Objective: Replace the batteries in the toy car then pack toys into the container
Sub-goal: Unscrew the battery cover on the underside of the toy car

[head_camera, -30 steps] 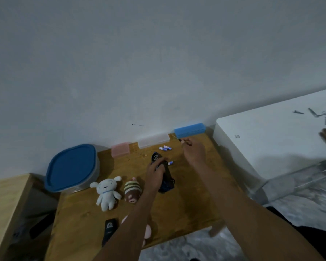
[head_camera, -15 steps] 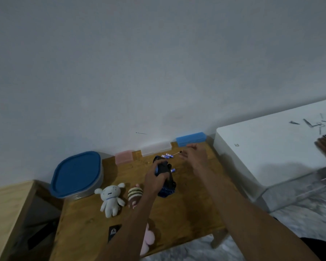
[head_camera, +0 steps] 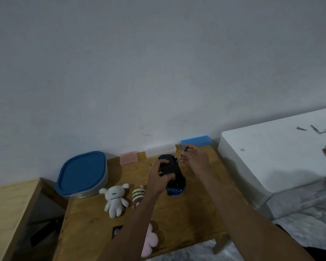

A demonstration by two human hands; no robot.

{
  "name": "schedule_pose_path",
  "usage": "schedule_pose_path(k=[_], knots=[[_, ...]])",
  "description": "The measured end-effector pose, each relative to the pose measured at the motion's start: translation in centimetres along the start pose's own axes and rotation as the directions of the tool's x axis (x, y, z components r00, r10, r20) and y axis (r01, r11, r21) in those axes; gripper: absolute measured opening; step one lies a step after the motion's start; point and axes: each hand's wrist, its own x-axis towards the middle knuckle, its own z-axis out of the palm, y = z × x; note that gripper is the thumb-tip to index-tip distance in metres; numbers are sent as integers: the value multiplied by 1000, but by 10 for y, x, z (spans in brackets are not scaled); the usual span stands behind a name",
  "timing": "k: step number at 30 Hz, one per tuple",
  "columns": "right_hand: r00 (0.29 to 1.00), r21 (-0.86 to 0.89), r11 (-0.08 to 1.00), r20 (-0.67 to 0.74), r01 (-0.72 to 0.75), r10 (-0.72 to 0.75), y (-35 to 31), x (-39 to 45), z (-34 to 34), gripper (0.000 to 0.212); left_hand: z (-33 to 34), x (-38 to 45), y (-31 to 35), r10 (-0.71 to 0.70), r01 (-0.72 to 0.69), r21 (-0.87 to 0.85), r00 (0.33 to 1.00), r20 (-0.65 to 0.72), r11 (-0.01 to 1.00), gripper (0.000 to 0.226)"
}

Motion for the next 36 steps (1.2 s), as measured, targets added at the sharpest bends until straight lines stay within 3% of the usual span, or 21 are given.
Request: schedule_pose_path(k=[11, 30, 36], knots=[[996, -151, 985, -10, 85, -87, 9, 5, 11, 18, 0, -2, -1, 27, -27, -7, 999, 33, 1000, 49], [994, -191, 975, 29, 110, -107, 13, 4, 15, 21, -8, -4, -3, -20, 21, -44, 1000, 14, 999, 49], [979, -285, 936, 80, 205, -190, 12, 0, 17, 23, -9, -5, -5, -30, 30, -39, 999, 14, 999, 48]])
